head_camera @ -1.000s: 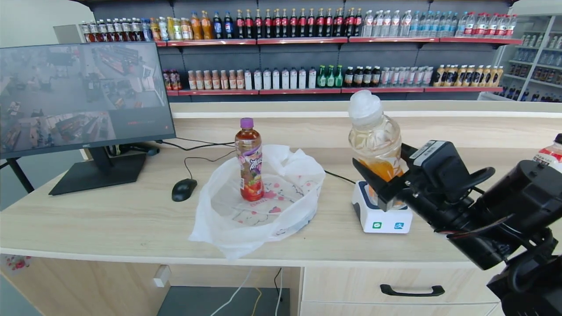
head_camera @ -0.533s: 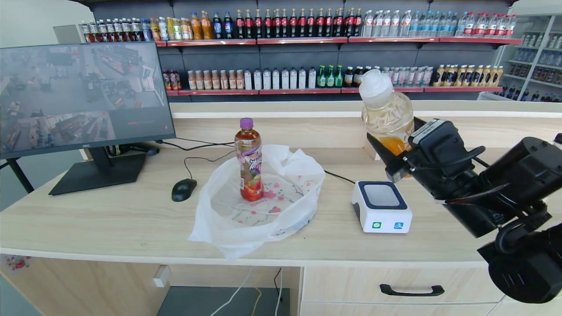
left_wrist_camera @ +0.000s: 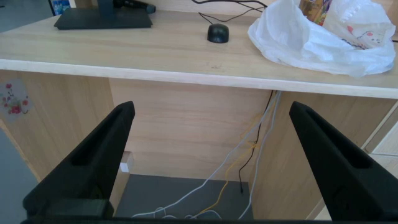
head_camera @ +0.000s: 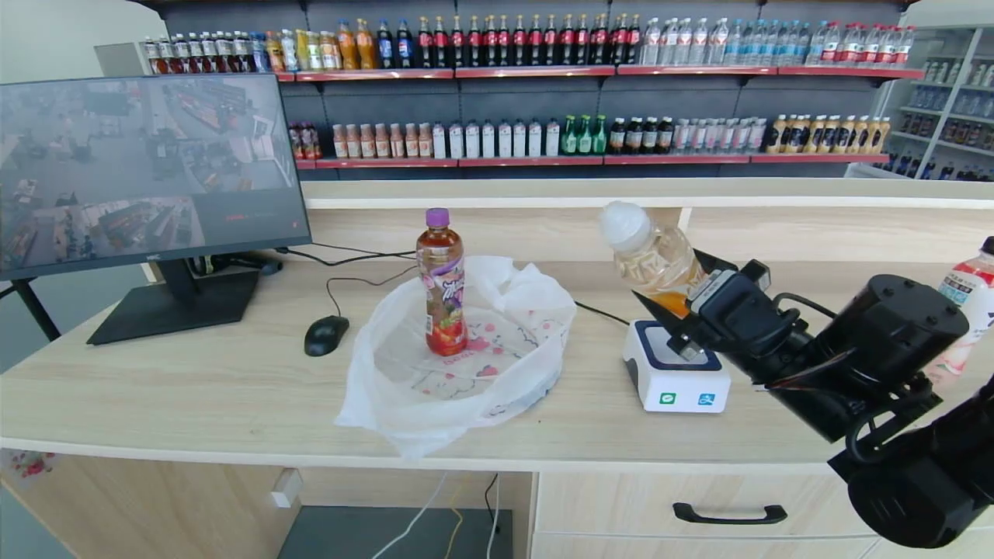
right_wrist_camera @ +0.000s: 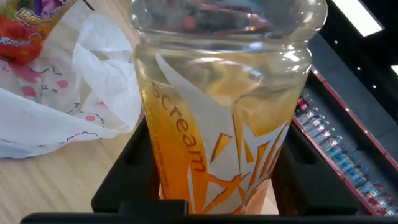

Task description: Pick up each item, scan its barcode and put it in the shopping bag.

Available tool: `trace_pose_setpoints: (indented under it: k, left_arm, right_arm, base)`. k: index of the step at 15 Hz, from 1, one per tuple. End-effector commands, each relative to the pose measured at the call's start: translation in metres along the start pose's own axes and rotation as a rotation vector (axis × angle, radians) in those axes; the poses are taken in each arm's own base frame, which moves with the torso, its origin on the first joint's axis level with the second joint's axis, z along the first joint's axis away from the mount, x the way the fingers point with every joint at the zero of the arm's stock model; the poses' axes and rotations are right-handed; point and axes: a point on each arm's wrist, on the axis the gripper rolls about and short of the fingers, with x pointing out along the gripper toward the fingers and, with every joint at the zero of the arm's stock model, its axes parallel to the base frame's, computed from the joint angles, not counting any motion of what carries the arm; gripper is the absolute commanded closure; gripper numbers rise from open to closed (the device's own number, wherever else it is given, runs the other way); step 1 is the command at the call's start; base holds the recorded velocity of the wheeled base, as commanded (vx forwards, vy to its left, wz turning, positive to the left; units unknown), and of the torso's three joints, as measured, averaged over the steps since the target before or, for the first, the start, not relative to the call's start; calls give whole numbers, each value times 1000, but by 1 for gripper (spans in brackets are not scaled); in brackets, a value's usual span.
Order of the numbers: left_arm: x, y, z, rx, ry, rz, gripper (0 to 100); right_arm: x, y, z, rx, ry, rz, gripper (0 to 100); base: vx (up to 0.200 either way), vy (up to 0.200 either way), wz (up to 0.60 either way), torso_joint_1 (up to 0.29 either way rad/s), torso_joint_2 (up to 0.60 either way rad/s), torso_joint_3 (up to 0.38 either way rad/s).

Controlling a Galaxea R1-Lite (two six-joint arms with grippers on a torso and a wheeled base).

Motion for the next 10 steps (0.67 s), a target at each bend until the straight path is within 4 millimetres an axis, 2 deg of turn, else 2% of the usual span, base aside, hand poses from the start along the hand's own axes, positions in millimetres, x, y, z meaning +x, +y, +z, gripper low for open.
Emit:
trace_pose_setpoints:
  k: [1,6,10]
  left_arm:
    - [0,0,0,0,-1,0,0]
    - [0,0,0,0,0,2,0]
    - [0,0,0,0,0,0,0]
  right_arm:
    - [1,6,-5,-17,8,23,100]
    - [12,3,-16,-30,-25,36,100]
    - [15,5,-16,-31,-47,53,100]
  base:
    - [0,0,0,0,0,0]
    - [0,0,0,0,0,0]
    - [0,0,0,0,0,0]
